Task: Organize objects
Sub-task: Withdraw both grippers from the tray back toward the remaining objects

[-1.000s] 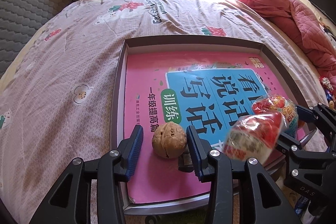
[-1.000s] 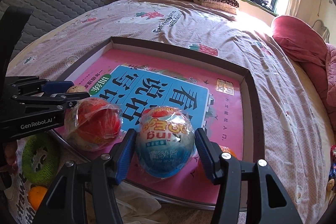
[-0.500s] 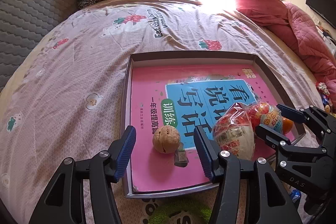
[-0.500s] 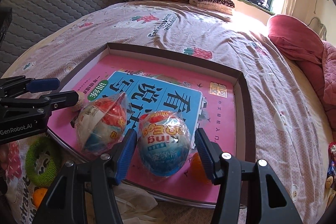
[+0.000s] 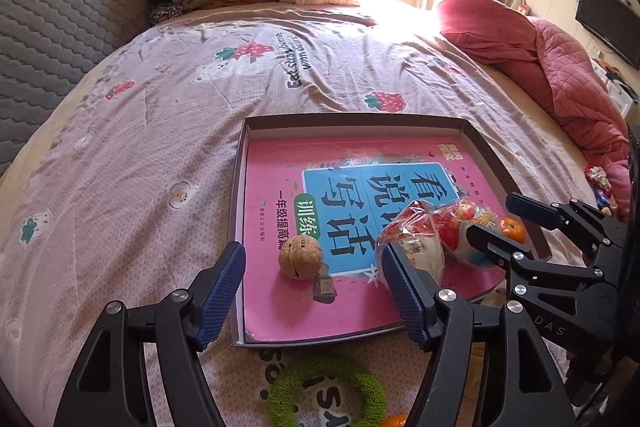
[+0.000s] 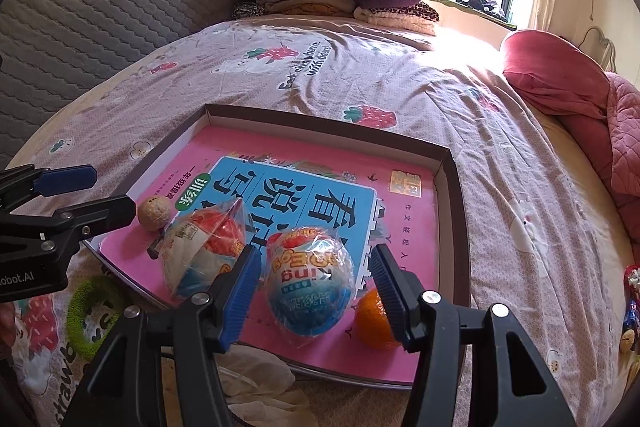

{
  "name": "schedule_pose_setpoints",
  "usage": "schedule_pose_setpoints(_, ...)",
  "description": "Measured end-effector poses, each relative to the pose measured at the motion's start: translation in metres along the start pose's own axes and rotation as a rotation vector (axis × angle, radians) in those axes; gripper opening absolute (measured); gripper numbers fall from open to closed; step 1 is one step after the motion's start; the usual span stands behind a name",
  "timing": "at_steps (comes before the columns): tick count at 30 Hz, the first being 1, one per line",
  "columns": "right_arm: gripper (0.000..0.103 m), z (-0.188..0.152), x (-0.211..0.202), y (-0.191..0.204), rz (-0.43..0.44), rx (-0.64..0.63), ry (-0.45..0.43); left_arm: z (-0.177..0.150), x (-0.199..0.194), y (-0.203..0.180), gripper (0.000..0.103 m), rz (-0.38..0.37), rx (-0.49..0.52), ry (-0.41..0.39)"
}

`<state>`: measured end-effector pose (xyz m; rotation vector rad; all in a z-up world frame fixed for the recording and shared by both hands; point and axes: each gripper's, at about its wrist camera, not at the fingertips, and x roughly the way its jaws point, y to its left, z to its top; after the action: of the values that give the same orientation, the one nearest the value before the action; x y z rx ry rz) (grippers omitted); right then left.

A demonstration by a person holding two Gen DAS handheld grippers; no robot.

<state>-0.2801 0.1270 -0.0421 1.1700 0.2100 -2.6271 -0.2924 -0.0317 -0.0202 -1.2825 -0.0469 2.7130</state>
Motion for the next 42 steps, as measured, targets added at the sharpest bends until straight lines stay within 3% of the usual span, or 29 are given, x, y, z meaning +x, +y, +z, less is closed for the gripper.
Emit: schedule_pose_setpoints(42,0.059,0.007,-0.112,0.003,0.082,0.069,-0.234,-0.023,-0.099,-0.014,0.078,-0.017,-0.018,-0.164)
